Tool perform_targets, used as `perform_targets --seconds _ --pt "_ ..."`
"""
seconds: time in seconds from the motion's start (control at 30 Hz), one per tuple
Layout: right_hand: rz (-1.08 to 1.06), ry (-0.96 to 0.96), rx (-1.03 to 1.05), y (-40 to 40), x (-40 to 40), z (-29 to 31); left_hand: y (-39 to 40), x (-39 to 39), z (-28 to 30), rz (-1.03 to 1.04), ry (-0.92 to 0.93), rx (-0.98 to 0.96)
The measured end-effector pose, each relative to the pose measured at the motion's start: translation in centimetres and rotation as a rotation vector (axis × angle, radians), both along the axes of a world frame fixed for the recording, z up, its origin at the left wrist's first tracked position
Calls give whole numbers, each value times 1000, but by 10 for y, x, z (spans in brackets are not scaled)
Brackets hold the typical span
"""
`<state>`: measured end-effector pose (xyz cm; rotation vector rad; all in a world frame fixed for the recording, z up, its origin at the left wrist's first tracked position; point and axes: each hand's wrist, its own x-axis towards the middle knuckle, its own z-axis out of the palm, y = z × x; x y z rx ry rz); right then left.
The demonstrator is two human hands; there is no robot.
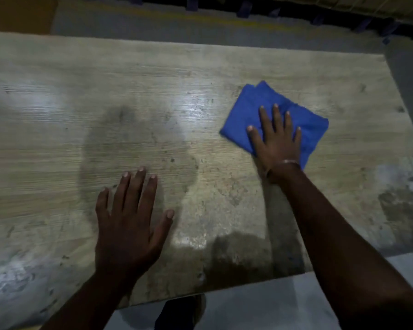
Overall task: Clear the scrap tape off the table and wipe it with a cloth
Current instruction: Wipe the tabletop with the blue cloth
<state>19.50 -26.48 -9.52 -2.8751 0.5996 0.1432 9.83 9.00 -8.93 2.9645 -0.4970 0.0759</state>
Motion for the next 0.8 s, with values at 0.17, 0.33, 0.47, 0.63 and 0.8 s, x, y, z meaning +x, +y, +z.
perform_targets --seconds 0.17,0.33,0.47,0.63,0.8 --pt "111 -9 8 40 91 -2 1 2 0 -9 13 8" --pt "367 -44 -15 82 65 -5 1 4 -2 -9 30 6" --pt "407 -27 -32 55 13 -4 0 6 -4 -9 20 -11" --pt "114 11 -13 -12 77 5 0 5 -4 -18 13 -28" --pt "77 46 22 17 178 8 2 6 -3 -19 31 -32"
